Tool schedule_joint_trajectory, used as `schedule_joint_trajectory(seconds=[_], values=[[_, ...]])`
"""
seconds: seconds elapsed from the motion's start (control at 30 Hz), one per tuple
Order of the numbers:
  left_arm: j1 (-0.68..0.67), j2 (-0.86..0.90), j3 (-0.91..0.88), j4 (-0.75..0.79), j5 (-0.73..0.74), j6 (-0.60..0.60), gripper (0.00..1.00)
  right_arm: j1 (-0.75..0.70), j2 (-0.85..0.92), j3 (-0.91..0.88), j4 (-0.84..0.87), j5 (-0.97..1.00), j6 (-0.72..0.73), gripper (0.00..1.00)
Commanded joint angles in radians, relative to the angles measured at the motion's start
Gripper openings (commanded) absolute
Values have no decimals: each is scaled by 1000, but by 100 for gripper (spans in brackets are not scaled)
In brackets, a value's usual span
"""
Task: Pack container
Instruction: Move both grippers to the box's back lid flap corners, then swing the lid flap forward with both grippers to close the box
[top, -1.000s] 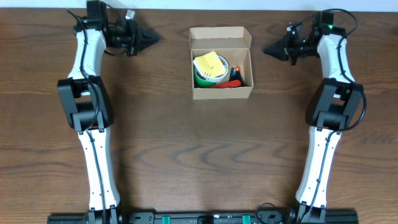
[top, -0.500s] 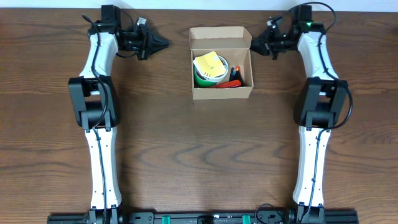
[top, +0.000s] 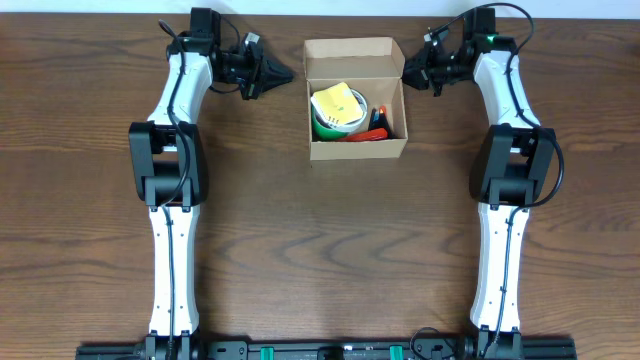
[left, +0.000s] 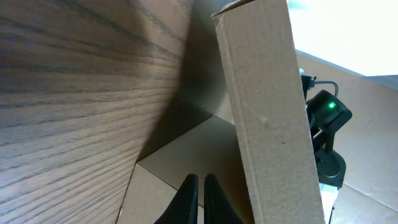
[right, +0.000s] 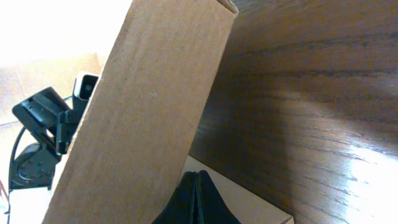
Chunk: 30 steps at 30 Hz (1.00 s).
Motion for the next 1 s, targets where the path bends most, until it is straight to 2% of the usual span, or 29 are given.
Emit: schedule_joint_trajectory(seconds=[0.0, 0.37, 0.5, 0.73, 0.8, 0.97], values=[[-3, 5, 12, 15, -10, -8, 6, -2, 5, 1, 1, -12, -16, 1], [-35, 6, 12, 164, -3, -138, 6, -3, 5, 1, 6, -37, -47, 1], [-47, 14, 12, 187, -2, -165, 6, -3, 5, 1, 40, -129, -92, 1], [-53, 48, 12, 290, 72, -219, 6, -3, 5, 1, 50, -154, -99, 1], [-53, 48, 12, 365, 92, -227, 6, -3, 5, 1, 51, -166, -100, 1], [-54, 48, 13, 684, 168, -404, 6, -3, 5, 1, 67, -224, -129, 1]])
